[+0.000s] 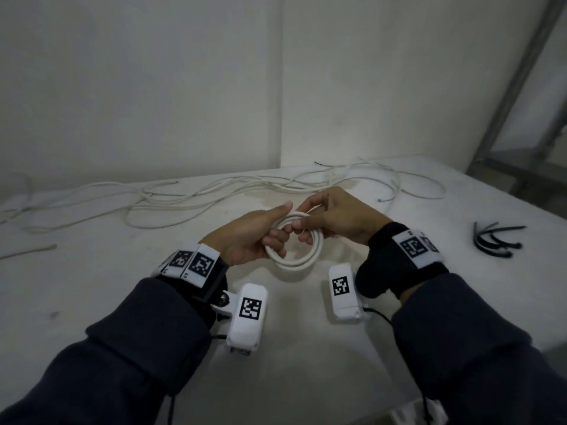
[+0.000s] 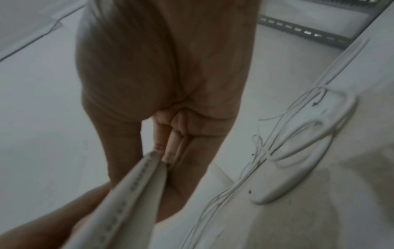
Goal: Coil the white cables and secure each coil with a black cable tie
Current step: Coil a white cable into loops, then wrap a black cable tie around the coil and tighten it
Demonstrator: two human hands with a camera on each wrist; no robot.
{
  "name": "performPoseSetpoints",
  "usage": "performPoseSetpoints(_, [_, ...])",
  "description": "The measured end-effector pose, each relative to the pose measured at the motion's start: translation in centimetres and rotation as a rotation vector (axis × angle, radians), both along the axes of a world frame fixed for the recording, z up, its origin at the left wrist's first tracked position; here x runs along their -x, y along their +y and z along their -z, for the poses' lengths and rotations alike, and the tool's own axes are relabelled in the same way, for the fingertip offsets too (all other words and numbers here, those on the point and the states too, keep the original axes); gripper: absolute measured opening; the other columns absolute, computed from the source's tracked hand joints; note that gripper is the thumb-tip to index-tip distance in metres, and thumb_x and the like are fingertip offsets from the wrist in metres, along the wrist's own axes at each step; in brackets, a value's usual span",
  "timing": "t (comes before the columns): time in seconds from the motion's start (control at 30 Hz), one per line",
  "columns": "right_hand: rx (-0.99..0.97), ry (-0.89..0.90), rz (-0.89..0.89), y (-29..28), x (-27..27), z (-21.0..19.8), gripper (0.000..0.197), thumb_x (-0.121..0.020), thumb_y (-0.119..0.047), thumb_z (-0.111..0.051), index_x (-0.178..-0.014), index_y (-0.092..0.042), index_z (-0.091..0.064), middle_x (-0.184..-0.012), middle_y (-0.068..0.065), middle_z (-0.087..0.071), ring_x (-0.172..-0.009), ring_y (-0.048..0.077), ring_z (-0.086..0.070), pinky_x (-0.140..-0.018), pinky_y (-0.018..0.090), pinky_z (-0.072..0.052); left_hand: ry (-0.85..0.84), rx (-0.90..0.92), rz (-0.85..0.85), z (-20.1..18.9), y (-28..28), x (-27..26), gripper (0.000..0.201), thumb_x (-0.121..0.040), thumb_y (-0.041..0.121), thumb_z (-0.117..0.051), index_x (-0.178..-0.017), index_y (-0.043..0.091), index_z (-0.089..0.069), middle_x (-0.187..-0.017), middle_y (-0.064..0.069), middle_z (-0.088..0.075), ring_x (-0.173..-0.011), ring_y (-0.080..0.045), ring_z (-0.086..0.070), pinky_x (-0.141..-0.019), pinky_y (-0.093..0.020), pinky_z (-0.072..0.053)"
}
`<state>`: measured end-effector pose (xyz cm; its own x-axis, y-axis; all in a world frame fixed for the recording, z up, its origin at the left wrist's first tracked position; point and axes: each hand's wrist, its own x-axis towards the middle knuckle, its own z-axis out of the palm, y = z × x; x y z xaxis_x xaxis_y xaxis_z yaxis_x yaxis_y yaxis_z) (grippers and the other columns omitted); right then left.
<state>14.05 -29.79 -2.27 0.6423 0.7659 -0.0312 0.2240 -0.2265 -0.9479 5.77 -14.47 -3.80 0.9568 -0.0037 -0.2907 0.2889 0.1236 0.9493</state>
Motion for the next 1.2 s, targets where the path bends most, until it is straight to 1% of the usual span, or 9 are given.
performPoseSetpoints(0.13, [-0.034, 0.03, 0.105, -4.1, -1.1, 0.6, 0.018, -0.08, -0.007, -0.075, -0.094, 0.001, -0.066, -0.091, 0.024, -0.072, -0.066, 0.018, -0.069, -0.064, 0.025, -0.058, -0.022, 0.013, -0.047, 0.5, -4.5, -2.6, 0.032, -0.098, 0.034, -0.048, -0.075, 0.013, -0.048, -0.051, 0.005, -0.025, -0.034, -0.004, -0.019, -0.038, -0.017, -0.032])
performPoseSetpoints(0.23, [-0.063, 0.076, 0.222, -7.8, -2.0, 0.8, 0.02, -0.084, -0.016, -0.073, -0.095, 0.0, -0.068, -0.09, 0.018, -0.073, -0.073, 0.018, -0.07, -0.064, 0.024, -0.056, -0.03, -0.01, -0.066, 0.7, -7.5, -4.5, 0.035, -0.097, 0.033, -0.051, -0.07, 0.011, -0.045, -0.055, 0.003, -0.023, -0.035, -0.006, -0.019, -0.035, -0.016, -0.028])
performPoseSetpoints(0.33, [-0.055, 0.015, 0.549, -12.5, -4.9, 1.3, 0.021, -0.086, -0.023, -0.071, -0.094, -0.004, -0.07, -0.088, 0.011, -0.071, -0.077, 0.018, -0.067, -0.066, 0.026, -0.055, -0.021, 0.005, -0.08, 1.0, -9.6, -6.2, 0.04, -0.098, 0.032, -0.05, -0.066, 0.011, -0.043, -0.045, 0.005, -0.026, -0.033, -0.007, -0.02, -0.034, -0.015, -0.027])
performPoseSetpoints(0.43, [0.2, -0.167, 0.939, -17.9, -9.2, 2.4, 0.017, -0.086, -0.013, -0.066, -0.096, 0.001, -0.069, -0.097, 0.018, -0.069, -0.087, 0.029, -0.066, -0.073, 0.035, -0.056, -0.013, 0.023, -0.101, 1.3, -11.0, -7.7, 0.038, -0.1, 0.03, -0.047, -0.067, 0.011, -0.042, -0.038, 0.006, -0.033, -0.03, -0.007, -0.022, -0.033, -0.014, -0.027])
performPoseSetpoints(0.5, [0.498, -0.265, 1.034, -20.9, -10.9, 3.0, 0.022, -0.088, -0.013, -0.061, -0.1, 0.005, -0.066, -0.103, 0.021, -0.067, -0.097, 0.037, -0.064, -0.072, 0.033, -0.049, -0.005, 0.029, -0.122, 1.6, -11.6, -8.5, 0.038, -0.1, 0.029, -0.046, -0.067, 0.011, -0.043, -0.039, 0.006, -0.036, -0.029, -0.007, -0.023, -0.032, -0.013, -0.028])
performPoseSetpoints(0.7, [0.747, -0.274, 1.035, -24.1, -13.6, 4.5, 0.026, -0.087, -0.018, -0.06, -0.067, -0.005, -0.051, -0.086, 0.018, -0.063, -0.081, 0.032, -0.061, -0.058, 0.027, -0.042, 0.031, 0.054, -0.152, 2.4, -12.5, -9.8, 0.041, -0.1, 0.03, -0.046, -0.064, 0.01, -0.043, -0.035, 0.007, -0.033, -0.028, -0.006, -0.022, -0.031, -0.013, -0.027])
performPoseSetpoints(0.93, [0.758, -0.26, 1.014, -24.2, -14.1, 4.8, 0.026, -0.084, -0.022, -0.069, -0.073, -0.004, -0.054, -0.082, 0.014, -0.062, -0.075, 0.028, -0.058, -0.046, 0.024, -0.033, 0.039, 0.06, -0.156, 2.9, -13.2, -10.6, 0.042, -0.099, 0.03, -0.047, -0.063, 0.009, -0.043, -0.036, 0.006, -0.033, -0.028, -0.006, -0.023, -0.031, -0.014, -0.027])
performPoseSetpoints(1.1, [0.646, -0.336, 1.1, -23.7, -13.4, 3.6, 0.016, -0.087, -0.015, -0.062, -0.084, 0.001, -0.061, -0.083, 0.016, -0.064, -0.076, 0.029, -0.06, -0.056, 0.023, -0.042, 0.02, 0.077, -0.153, 2.9, -13.4, -10.7, 0.042, -0.099, 0.031, -0.048, -0.064, 0.009, -0.044, -0.035, 0.006, -0.032, -0.027, -0.006, -0.024, -0.03, -0.014, -0.028])
performPoseSetpoints(1.2, [0.522, -0.398, 1.154, -22.0, -11.8, 1.8, 0.019, -0.084, -0.007, -0.056, -0.066, -0.004, -0.05, -0.063, 0.009, -0.051, -0.056, 0.022, -0.049, -0.051, 0.021, -0.037, 0.006, 0.097, -0.159, 2.8, -13.1, -10.4, 0.04, -0.1, 0.03, -0.046, -0.066, 0.008, -0.044, -0.035, 0.006, -0.036, -0.026, -0.006, -0.025, -0.03, -0.014, -0.029])
